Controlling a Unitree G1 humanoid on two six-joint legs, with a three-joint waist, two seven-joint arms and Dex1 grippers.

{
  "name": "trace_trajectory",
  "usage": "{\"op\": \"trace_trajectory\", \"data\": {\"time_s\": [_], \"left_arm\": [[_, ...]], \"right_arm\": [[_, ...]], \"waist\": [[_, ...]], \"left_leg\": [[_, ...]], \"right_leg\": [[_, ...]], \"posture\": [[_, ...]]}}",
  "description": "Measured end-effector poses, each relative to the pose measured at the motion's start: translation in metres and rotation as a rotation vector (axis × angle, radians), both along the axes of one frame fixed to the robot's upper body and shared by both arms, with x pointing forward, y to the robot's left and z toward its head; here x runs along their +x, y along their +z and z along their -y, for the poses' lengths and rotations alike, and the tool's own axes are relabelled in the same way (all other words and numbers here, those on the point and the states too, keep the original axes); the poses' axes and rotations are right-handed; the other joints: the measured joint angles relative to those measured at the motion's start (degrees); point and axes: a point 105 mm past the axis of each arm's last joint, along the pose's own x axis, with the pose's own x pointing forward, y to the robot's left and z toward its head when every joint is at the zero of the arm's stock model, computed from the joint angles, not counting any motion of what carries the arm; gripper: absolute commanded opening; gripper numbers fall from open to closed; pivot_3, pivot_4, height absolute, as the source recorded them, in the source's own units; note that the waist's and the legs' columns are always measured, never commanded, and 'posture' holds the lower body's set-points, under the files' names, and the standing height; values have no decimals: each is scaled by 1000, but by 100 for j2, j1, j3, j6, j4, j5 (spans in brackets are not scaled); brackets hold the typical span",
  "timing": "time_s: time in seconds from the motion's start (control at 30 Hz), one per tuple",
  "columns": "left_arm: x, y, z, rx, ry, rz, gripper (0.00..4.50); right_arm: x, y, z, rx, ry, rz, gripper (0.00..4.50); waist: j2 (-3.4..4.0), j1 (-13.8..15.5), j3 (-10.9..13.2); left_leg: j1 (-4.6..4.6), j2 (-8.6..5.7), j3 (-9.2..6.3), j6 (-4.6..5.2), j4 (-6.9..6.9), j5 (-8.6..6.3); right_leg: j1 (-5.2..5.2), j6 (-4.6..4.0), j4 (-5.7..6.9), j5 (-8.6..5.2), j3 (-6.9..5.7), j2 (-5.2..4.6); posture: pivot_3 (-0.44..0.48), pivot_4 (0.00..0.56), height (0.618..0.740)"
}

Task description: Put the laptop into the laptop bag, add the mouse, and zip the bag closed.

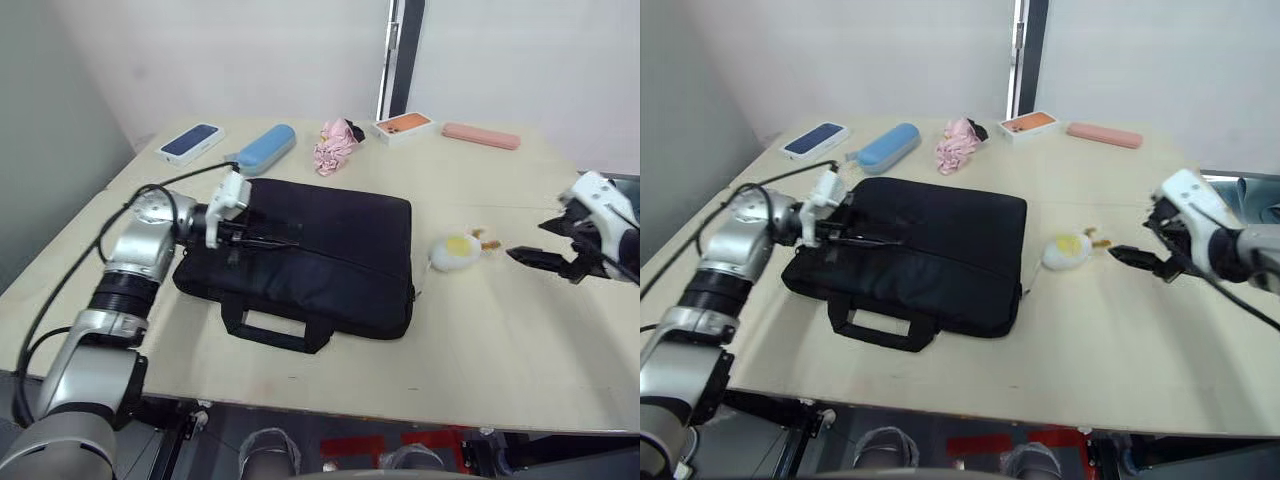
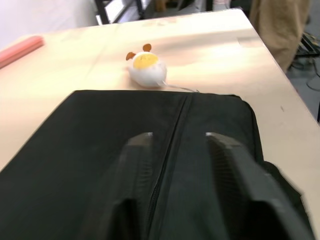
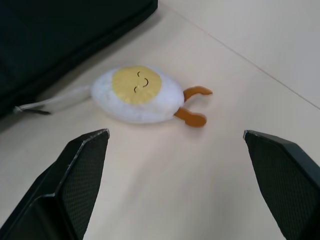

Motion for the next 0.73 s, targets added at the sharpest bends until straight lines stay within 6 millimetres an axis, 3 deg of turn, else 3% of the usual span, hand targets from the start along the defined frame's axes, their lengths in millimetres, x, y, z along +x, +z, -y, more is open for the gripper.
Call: {"op": "trace_trajectory", "data": {"time_s": [0.13, 0.23, 0.4, 0.57, 0.73], "left_arm": [[-7, 28, -48, 21, 172, -41, 4440], [-17, 31, -84, 82, 315, -131, 4475], [-43, 13, -142, 221, 535, -303, 4475], [-47, 22, -172, 85, 688, -328, 4475], [-55, 7, -189, 71, 753, -387, 4475]], "right_arm": [[-25, 13, 2, 140, 69, 17, 4500], [-38, 11, 7, 159, 95, 10, 4500], [-48, 9, 18, 154, 101, 17, 4500], [-49, 12, 21, 152, 117, 44, 4500], [-52, 5, 14, 163, 140, 23, 4500]], "waist": [[4, -12, 11], [5, -25, 11], [7, -49, 15], [7, -18, 18], [2, -25, 21]], "left_leg": [[3, 1, 2, -1, -1, -3], [4, 1, 3, -2, -1, -5], [8, 1, 2, -40, 1, -28], [18, 0, 1, -38, 13, -27], [18, 1, 1, -36, 16, -27]], "right_leg": [[0, -3, -1, -2, 0, 0], [0, -4, -1, -3, 0, -1], [3, -3, 1, -3, -1, -4], [10, -4, 18, -3, -2, -7], [11, -4, 18, -3, -1, -7]], "posture": [[0, 150, 740], [0, 150, 740], [0, 150, 740], [0, 150, 740], [0, 150, 740]]}}
